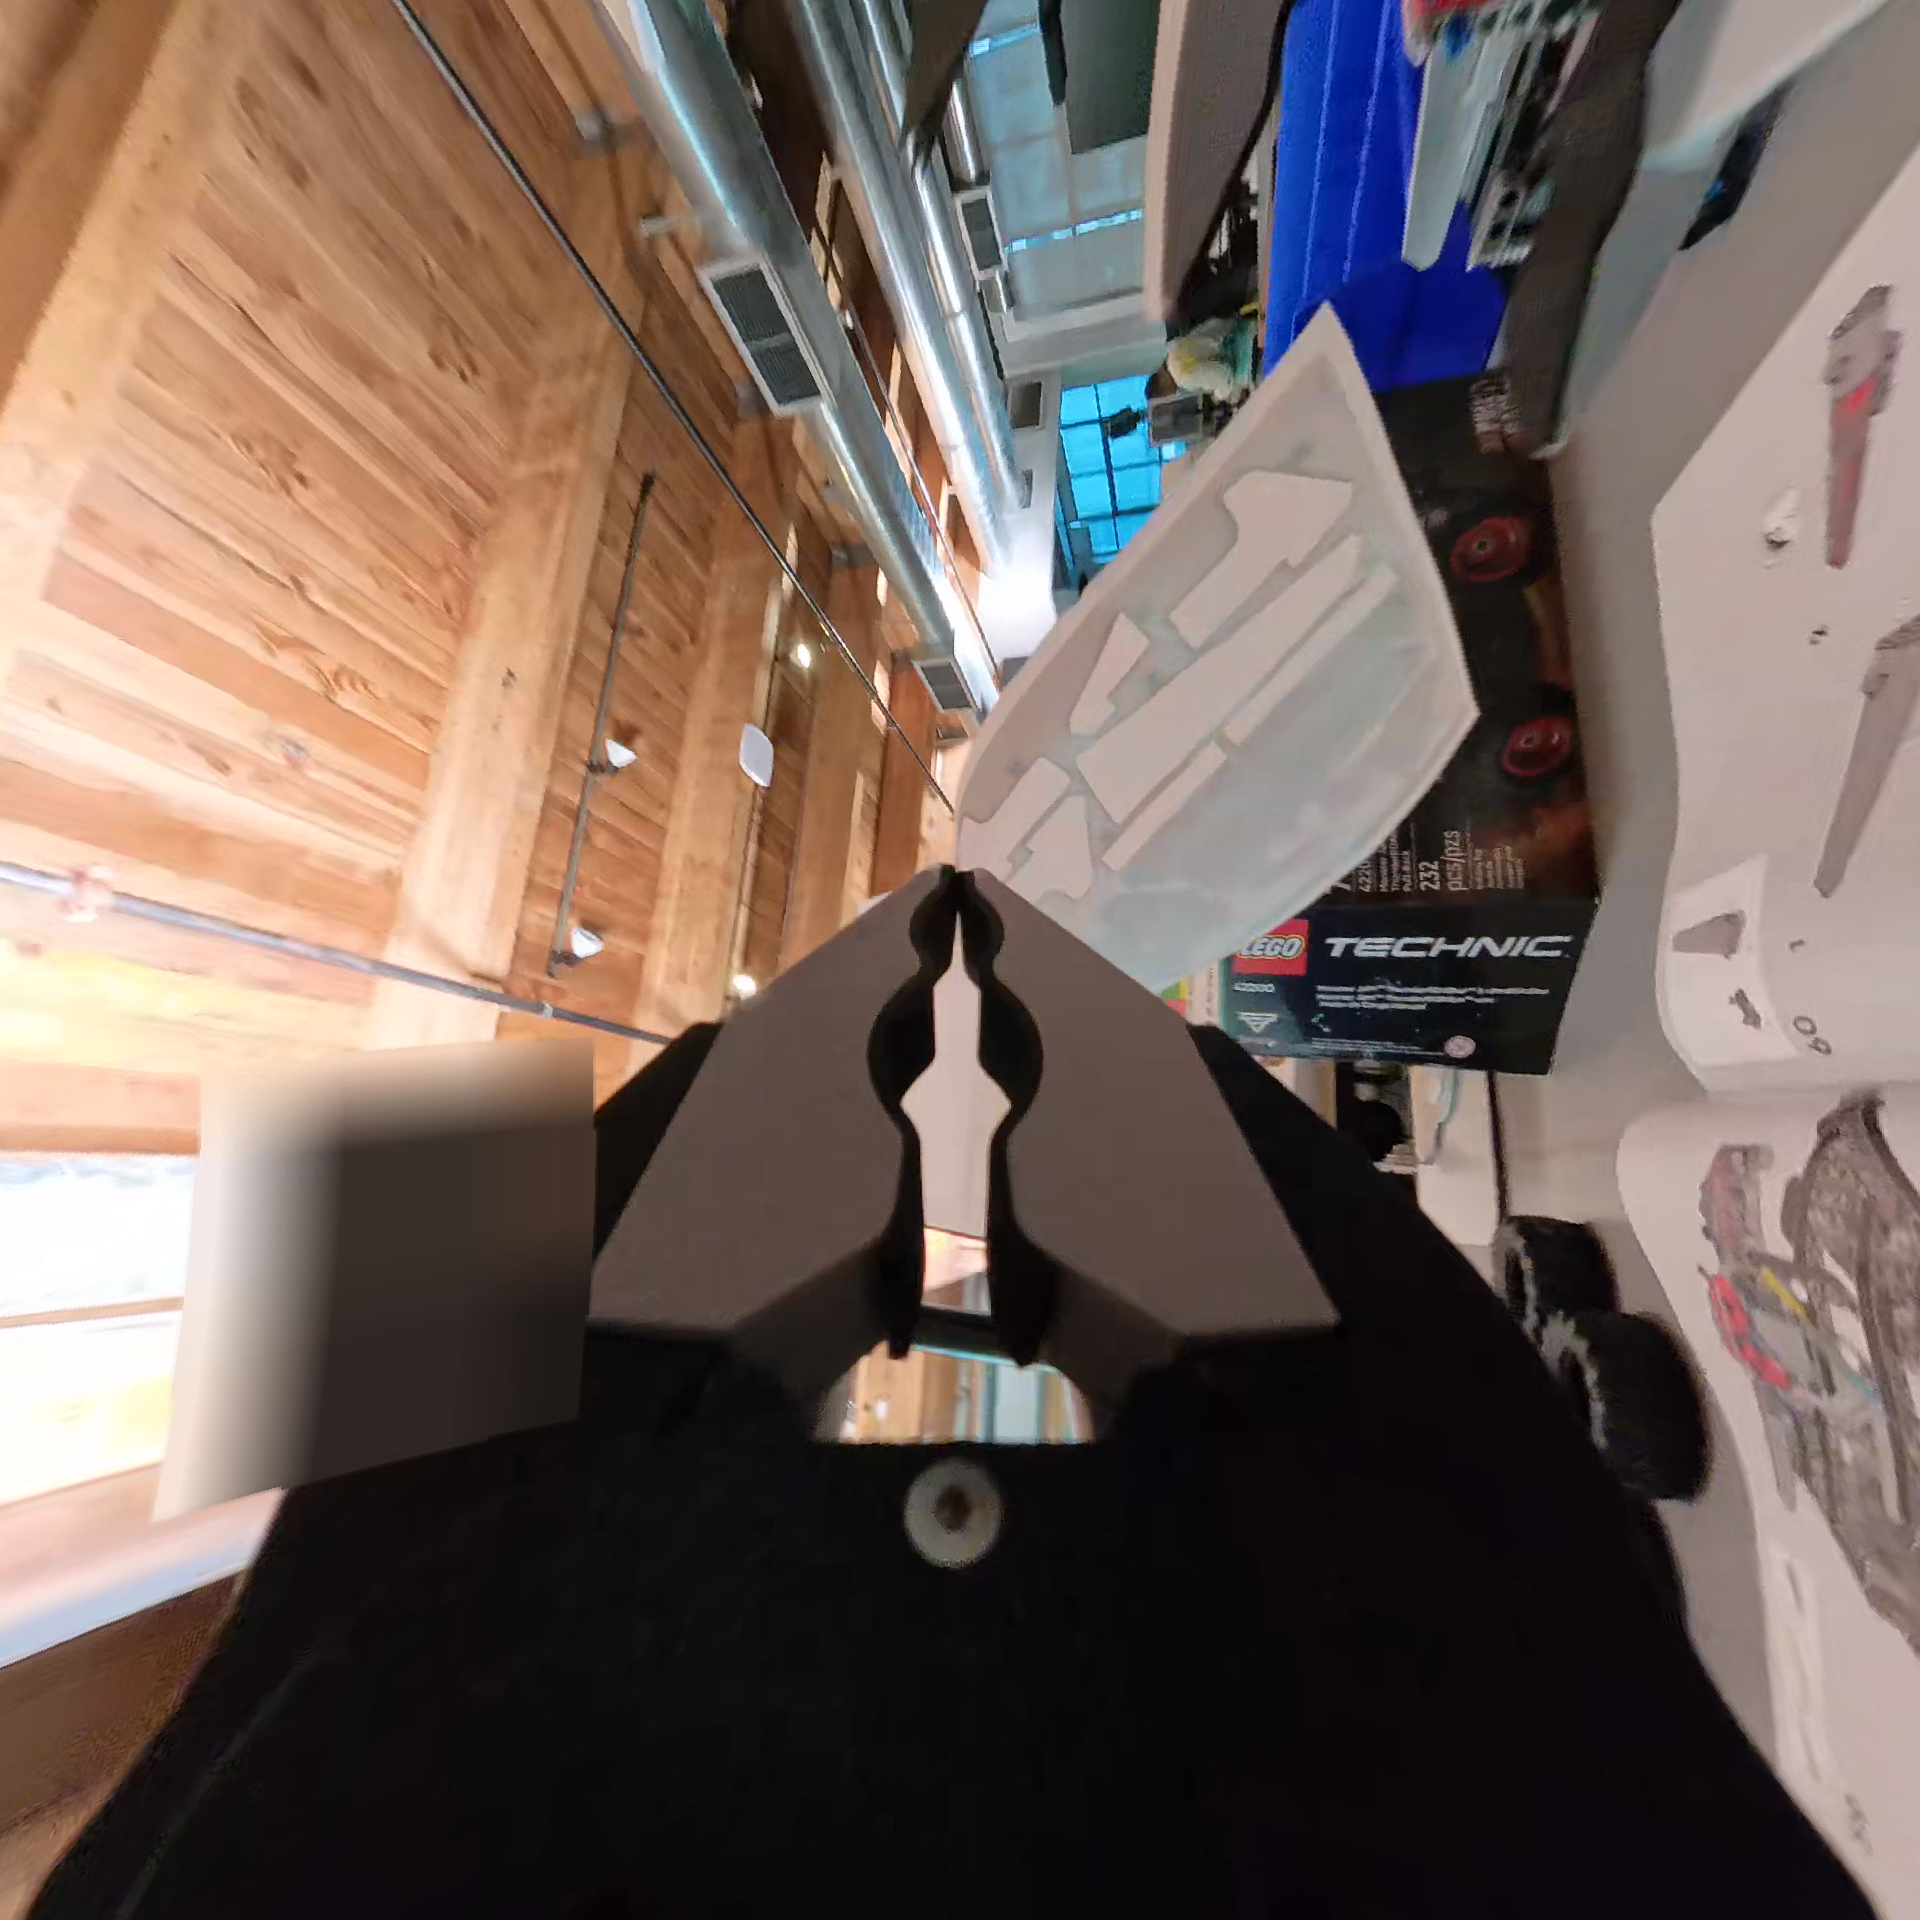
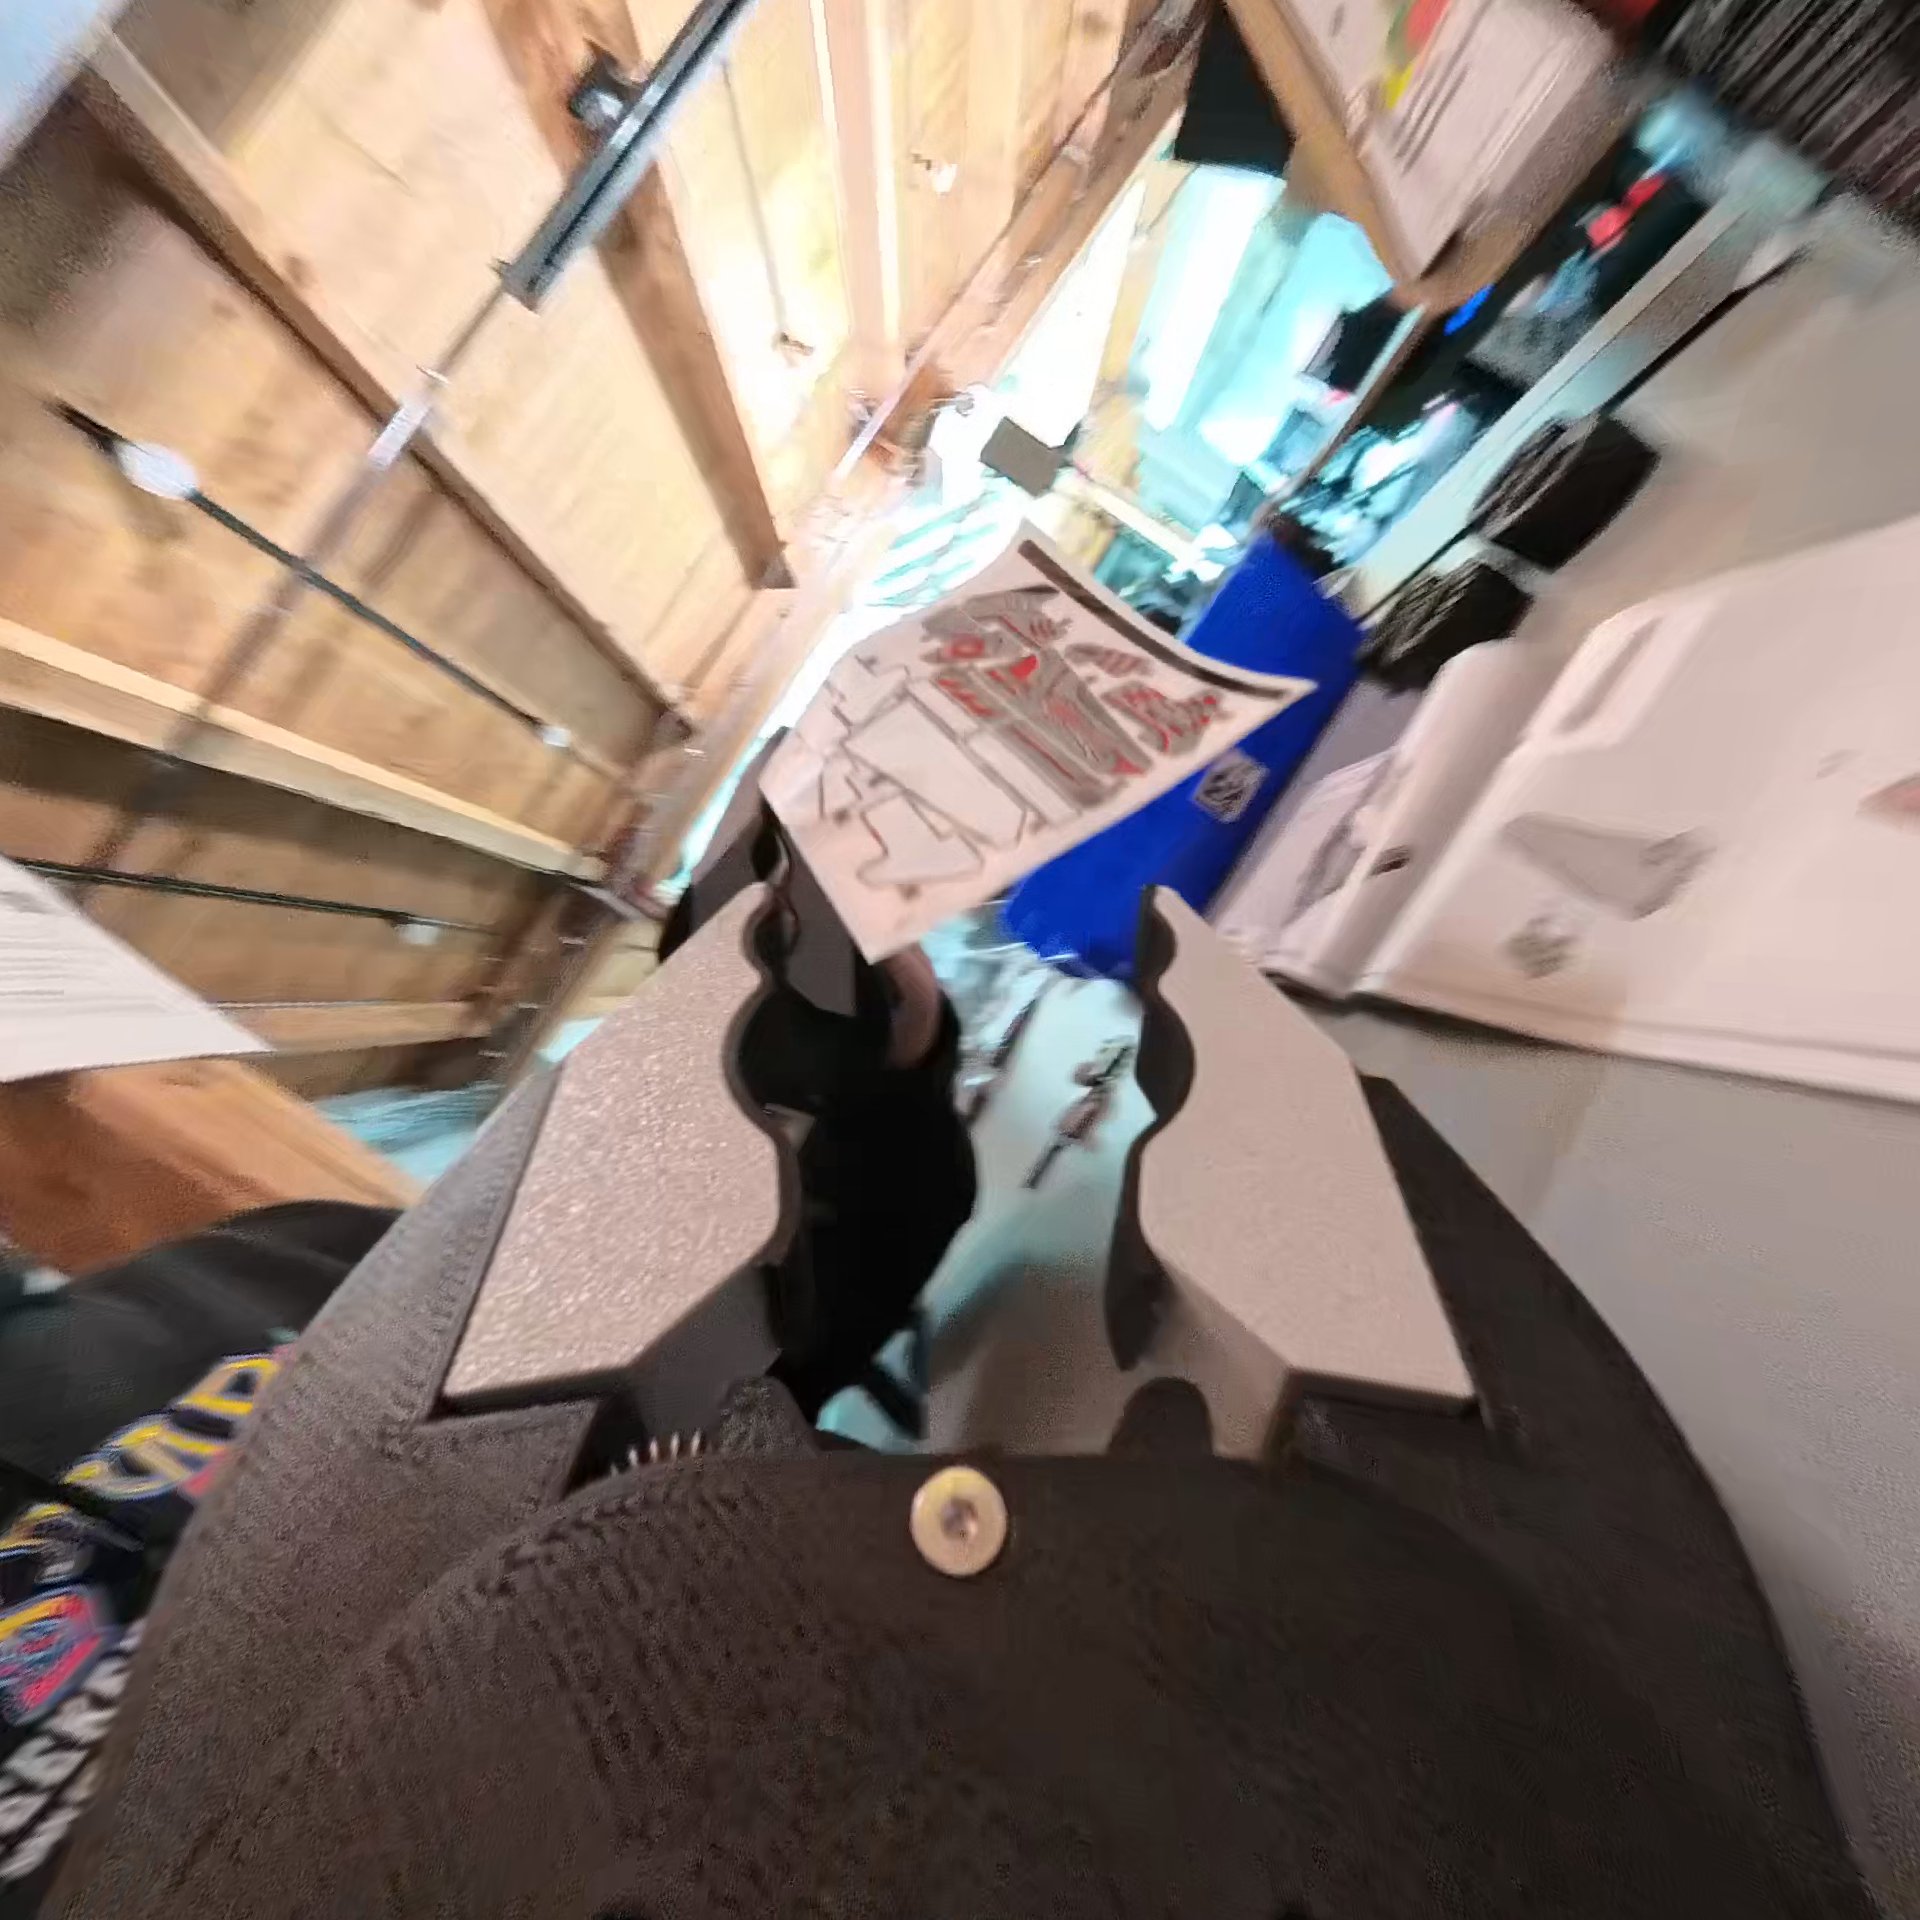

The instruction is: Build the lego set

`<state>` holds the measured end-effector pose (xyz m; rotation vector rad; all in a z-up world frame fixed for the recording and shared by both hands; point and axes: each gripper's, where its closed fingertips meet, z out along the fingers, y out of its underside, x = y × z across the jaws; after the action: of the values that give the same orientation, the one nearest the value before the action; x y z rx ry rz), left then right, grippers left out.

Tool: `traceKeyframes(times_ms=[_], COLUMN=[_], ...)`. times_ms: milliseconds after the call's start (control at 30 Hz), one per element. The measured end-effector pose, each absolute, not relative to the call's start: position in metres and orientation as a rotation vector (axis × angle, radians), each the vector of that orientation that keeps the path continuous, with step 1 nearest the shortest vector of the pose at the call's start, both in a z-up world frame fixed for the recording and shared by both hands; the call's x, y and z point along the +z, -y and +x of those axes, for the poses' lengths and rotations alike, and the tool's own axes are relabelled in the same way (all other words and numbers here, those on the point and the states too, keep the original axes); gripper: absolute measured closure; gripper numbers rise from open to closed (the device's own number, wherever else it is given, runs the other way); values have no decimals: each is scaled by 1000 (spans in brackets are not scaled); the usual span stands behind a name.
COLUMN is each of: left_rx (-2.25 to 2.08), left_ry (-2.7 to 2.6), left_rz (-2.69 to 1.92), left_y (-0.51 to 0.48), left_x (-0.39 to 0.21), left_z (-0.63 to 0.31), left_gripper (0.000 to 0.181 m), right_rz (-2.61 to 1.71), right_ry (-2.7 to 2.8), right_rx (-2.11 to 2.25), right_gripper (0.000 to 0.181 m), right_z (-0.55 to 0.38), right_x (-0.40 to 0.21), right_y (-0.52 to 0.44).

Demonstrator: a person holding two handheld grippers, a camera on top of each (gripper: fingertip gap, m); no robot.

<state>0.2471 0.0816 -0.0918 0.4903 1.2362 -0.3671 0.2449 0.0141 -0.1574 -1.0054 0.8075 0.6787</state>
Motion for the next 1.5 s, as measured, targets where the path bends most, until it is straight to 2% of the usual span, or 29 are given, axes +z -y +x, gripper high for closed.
traceKeyframes(times_ms=[33, 167, 267, 400, 467, 600, 667, 733, 900, 1000, 1100, 1167, 1300, 1333, 1400, 1500], left_rx=[-352, -295, -267, -196, -191, -254, -353, -481, -994, -1100, -1138, -1192, -1142, -1126, -1168, -1342], left_ry=[-1221, -1142, -1086, -1024, -1029, -1145, -1359, -1574, -2131, -2343, -2502, -2676, -3123, -3191, -3214, -3186], left_rz=[513, 550, 588, 660, 693, 698, 646, 581, 303, 152, 130, 136, 149, 176, 213, 21], left_y=[-83, -86, -82, -76, -73, -73, -76, -79, -77, -77, -62, -49, -44, -46, -47, -47], left_x=[-91, -77, -68, -74, -83, -104, -123, -135, -116, -96, -90, -97, -132, -140, -149, -152], left_z=[238, 212, 196, 181, 173, 160, 159, 152, 122, 133, 150, 153, 139, 134, 133, 142], left_gripper=[181, 181, 181, 181, 181, 180, 147, 133, 123, 118, 104, 111, 137, 147, 181, 181], right_rz=[-984, -1022, -879, -901, -902, -1028, -1166, -1296, -1719, -1938, -2166, -2259, -2302, -2293, -2263, -2194], right_ry=[-797, -799, -723, -674, -620, -558, -495, -468, -336, -210, -45, 59, 161, 161, 136, -8], right_rx=[738, 890, 1016, 1025, 971, 798, 671, 597, 471, 534, 553, 605, 621, 610, 605, 505], right_gripper=[124, 123, 128, 135, 175, 181, 181, 181, 181, 181, 181, 181, 181, 181, 181, 181], right_z=[239, 216, 201, 182, 177, 176, 174, 172, 158, 137, 121, 109, 105, 107, 113, 141], right_x=[-155, -163, -138, -130, -124, -124, -128, -131, -147, -156, -173, -179, -178, -177, -176, -177], right_y=[-21, -45, -42, -46, -40, -31, -26, -20, -7, -4, -2, -1, -2, -2, 0, 3])
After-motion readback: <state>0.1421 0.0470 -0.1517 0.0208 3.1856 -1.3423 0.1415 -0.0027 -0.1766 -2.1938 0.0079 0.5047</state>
